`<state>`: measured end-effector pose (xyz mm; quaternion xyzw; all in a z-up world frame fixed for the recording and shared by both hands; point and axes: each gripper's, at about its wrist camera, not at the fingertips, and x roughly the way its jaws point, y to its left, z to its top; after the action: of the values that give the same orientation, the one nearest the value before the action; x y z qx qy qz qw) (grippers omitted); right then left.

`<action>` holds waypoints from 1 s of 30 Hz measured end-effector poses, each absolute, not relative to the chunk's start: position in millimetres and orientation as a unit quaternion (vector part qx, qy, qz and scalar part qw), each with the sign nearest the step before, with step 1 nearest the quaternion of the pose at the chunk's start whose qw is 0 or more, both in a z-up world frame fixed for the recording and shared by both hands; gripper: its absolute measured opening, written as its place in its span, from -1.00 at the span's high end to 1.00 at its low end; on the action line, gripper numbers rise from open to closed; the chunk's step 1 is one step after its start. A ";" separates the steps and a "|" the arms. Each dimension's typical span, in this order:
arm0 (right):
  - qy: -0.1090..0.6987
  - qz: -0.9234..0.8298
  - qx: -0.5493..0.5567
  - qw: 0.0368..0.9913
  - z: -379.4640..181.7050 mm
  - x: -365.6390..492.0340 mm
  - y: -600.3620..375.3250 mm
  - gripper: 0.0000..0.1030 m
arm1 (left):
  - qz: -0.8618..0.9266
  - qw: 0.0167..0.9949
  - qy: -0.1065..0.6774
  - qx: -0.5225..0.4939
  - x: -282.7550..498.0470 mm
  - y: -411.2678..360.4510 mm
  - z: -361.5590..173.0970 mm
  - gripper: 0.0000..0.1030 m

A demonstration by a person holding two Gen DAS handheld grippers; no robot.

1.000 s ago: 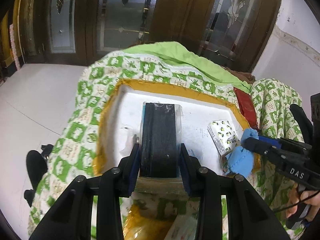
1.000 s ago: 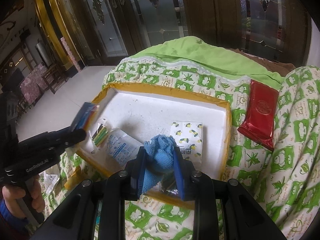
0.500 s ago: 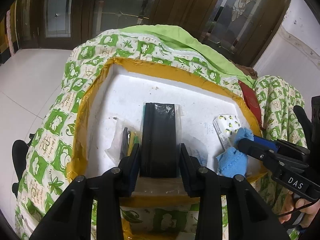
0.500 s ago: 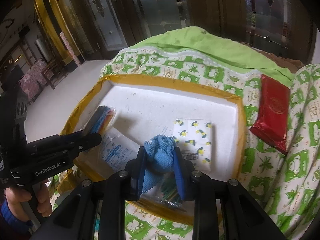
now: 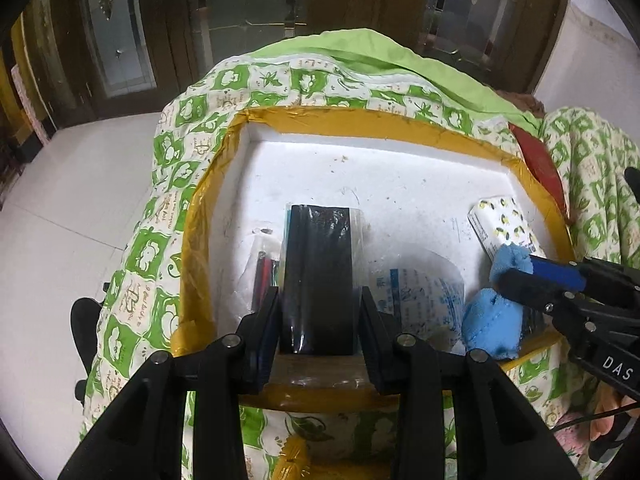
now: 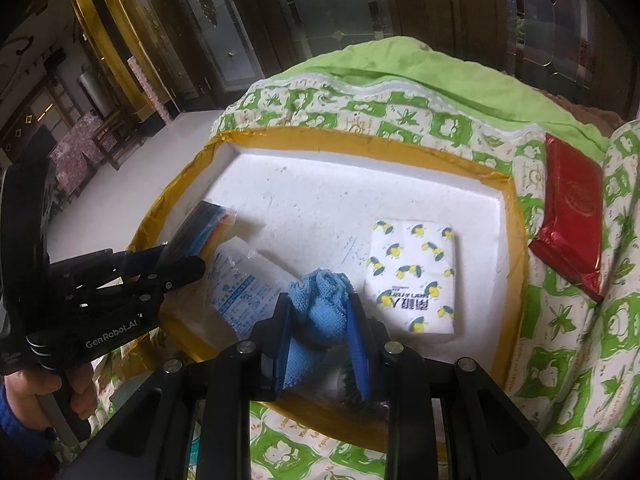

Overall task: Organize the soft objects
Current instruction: 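Lower both items into the tray and open both grippers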

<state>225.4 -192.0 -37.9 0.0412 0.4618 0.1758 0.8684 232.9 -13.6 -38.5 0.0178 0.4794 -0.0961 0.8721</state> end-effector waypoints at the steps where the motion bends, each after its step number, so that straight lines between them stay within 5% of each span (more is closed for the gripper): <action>1: 0.463 0.176 0.041 0.867 -39.4 225.3 -191.3 0.43 | -0.095 0.873 0.479 0.022 232.2 -14.3 -38.9 0.31; 12: 0.465 0.176 0.052 0.866 -42.2 226.7 -194.5 0.38 | -0.100 0.877 0.468 0.034 226.1 -18.1 -36.8 0.19; 17: 0.463 0.173 0.062 0.867 -41.7 224.9 -197.7 0.08 | -0.092 0.889 0.446 0.036 217.1 -19.3 -28.7 -0.41; 30: 0.432 0.182 0.115 0.876 -15.3 192.7 -221.1 -0.36 | -0.100 0.909 0.405 0.014 160.5 -16.0 -12.7 -0.52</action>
<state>192.7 -221.1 -15.3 0.1149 0.4321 0.1824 0.8757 160.5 -16.0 -12.7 0.0141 0.4046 -0.1004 0.9089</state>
